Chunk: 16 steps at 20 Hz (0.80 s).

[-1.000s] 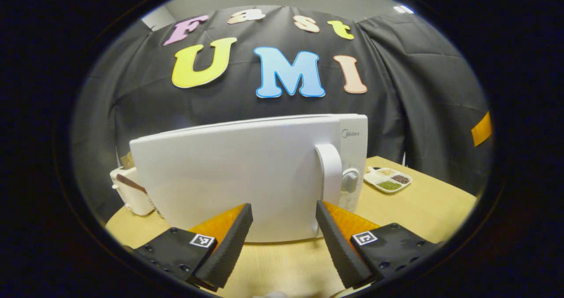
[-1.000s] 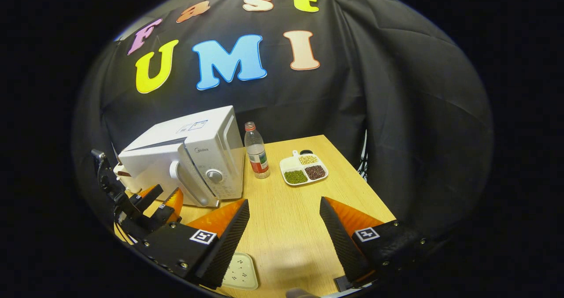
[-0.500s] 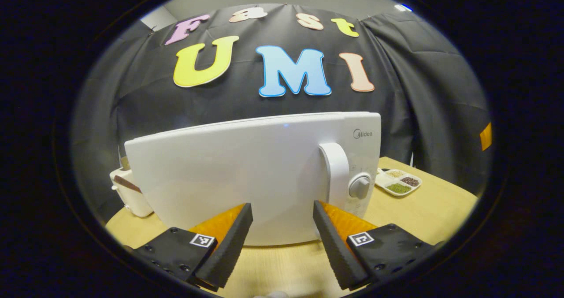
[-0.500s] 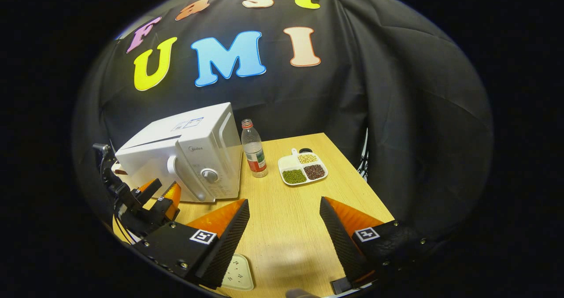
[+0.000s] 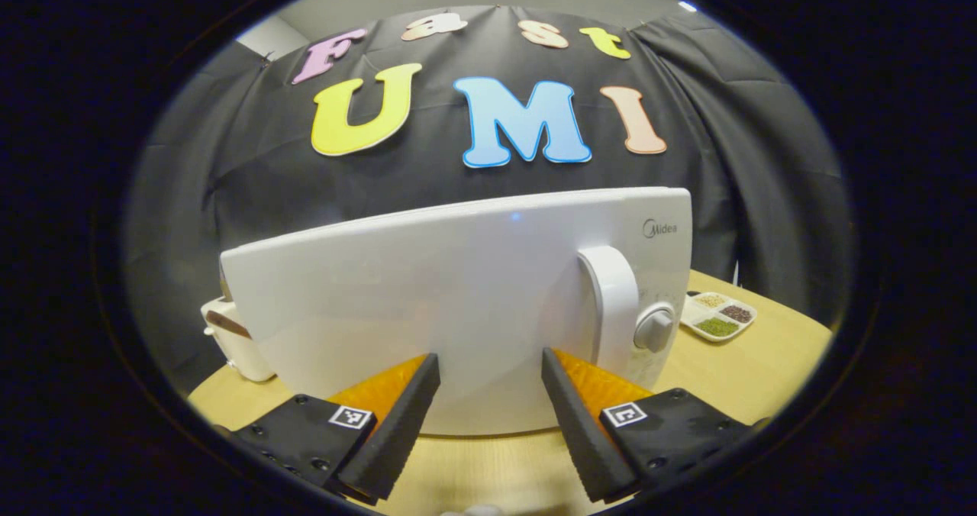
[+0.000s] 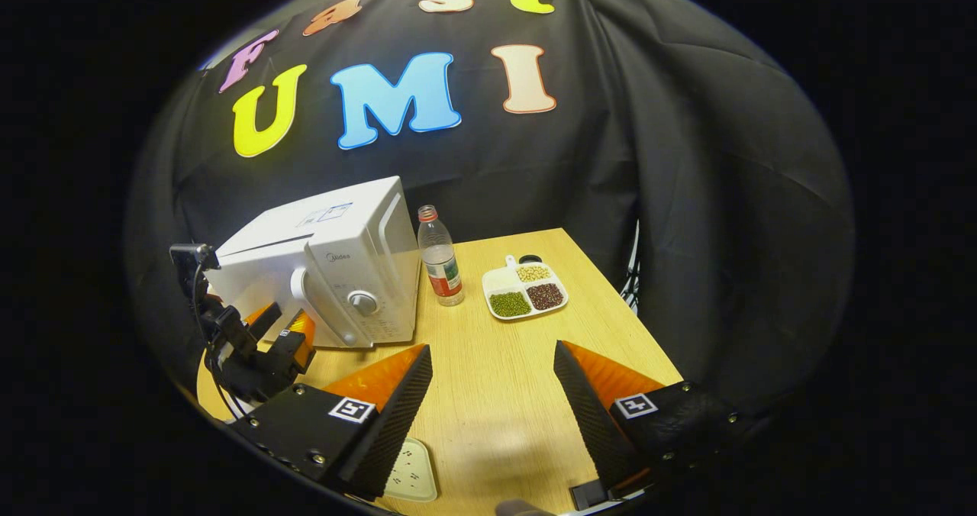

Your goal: Open the microwave oven with the left hand, put the food in, and close the microwave oven.

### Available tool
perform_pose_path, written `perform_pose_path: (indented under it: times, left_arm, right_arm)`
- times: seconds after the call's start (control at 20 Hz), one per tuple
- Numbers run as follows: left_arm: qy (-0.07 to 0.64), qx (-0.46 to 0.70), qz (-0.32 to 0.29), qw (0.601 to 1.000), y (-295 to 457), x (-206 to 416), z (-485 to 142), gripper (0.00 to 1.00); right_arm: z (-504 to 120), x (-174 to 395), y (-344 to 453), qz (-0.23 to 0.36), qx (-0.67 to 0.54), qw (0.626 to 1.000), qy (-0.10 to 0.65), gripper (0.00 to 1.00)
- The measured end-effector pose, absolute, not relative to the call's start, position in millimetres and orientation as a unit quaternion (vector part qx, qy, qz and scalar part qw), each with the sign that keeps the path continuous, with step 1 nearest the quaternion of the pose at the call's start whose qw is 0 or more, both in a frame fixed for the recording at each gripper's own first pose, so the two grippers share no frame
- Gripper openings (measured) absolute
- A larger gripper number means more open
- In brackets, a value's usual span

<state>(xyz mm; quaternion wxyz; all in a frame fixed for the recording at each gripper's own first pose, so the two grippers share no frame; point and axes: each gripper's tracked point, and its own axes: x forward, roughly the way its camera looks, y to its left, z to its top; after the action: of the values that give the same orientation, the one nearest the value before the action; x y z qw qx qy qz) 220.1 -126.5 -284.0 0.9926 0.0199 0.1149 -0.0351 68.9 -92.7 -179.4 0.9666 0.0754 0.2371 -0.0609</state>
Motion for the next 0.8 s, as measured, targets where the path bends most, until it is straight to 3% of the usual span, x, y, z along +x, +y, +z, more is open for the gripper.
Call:
perform_pose_path:
  times: [0.2, 0.4, 0.8]
  left_arm:
    - [0.139, 0.009, -0.014, 0.990, -123.0, 225.5, -291.9, 0.92]
    - [0.135, 0.015, -0.037, 0.990, -123.1, 222.5, -287.0, 0.94]
    - [0.102, 0.032, -0.057, 0.993, -96.6, 144.5, -224.0, 0.94]
  right_arm:
    - [-180.8, 69.2, -85.0, -0.051, 0.073, 0.966, 0.242, 0.98]
    - [-178.1, 69.5, -79.3, -0.046, 0.076, 0.967, 0.239, 0.98]
    - [-136.9, 61.6, -65.9, -0.034, 0.083, 0.976, 0.198, 0.98]
